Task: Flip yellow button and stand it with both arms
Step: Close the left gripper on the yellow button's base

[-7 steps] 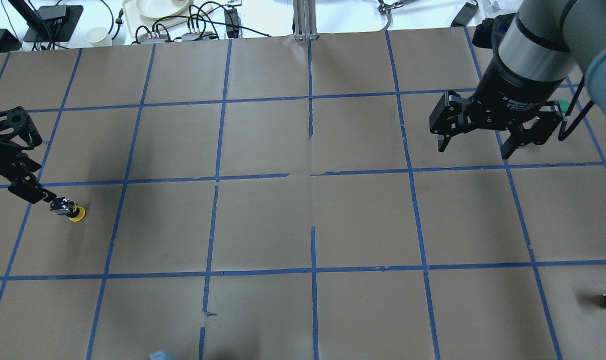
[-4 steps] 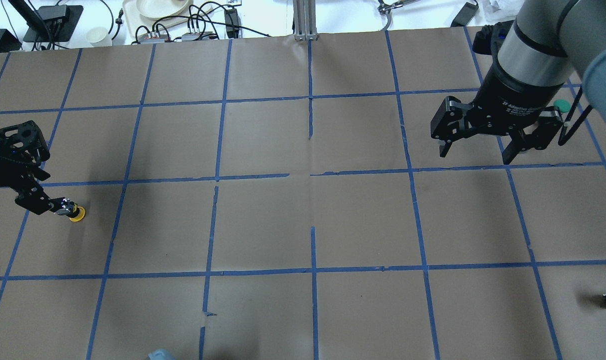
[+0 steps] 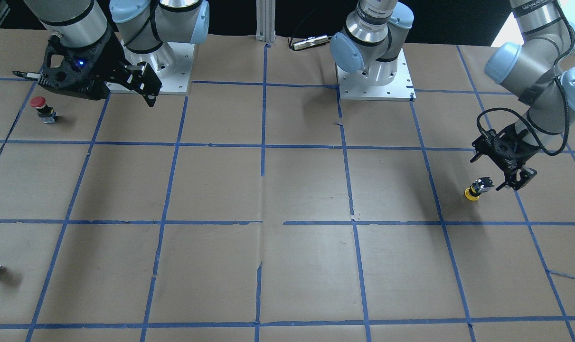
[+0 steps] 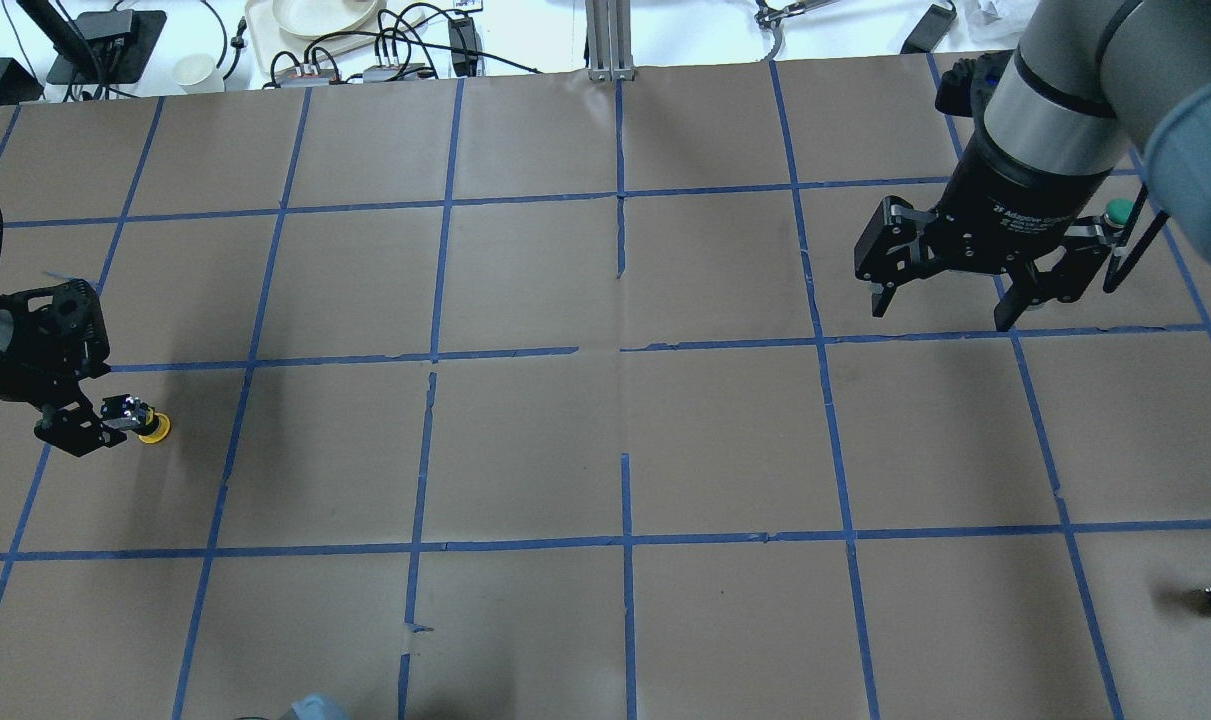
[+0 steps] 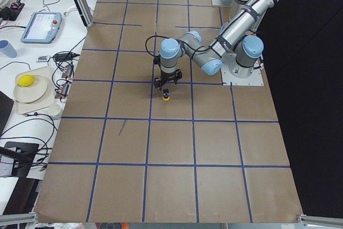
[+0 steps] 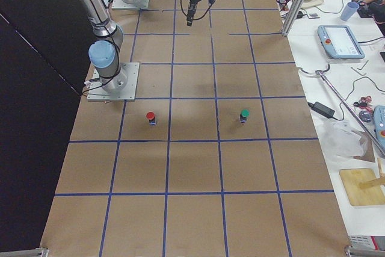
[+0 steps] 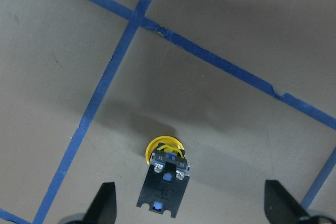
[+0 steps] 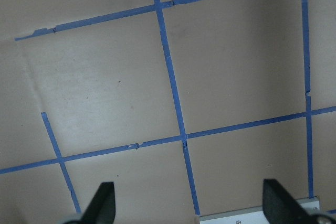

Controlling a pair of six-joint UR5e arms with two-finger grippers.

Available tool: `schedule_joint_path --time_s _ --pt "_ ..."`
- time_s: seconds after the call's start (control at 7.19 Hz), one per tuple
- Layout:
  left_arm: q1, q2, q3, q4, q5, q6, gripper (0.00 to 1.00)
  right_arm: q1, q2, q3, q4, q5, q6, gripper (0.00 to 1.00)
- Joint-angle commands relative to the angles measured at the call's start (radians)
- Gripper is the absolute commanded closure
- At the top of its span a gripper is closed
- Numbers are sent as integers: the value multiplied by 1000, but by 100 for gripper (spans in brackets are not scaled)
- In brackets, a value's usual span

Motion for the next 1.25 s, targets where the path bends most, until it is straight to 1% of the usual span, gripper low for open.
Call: schedule_joint_path --time_s 0.0,0.14,0.56,0.7,0.83,0.97,1.11 --pt "1 -71 11 56 1 85 1 -1 36 1 -7 -11 4 0" --pt "-5 -58 -5 55 4 120 1 -1 36 1 -10 -10 4 0" --pt "1 -72 -4 59 4 150 1 -2 51 -1 -73 4 25 0" --pt "1 -75 -12 78 5 150 2 -2 53 1 -108 4 25 0" --pt "1 -79 -10 79 4 150 6 -2 53 1 -110 4 27 0" --pt "1 -90 -9 79 4 150 13 -2 53 1 -110 6 36 0" --pt "1 -90 -4 79 4 163 40 -2 53 1 -110 3 39 0"
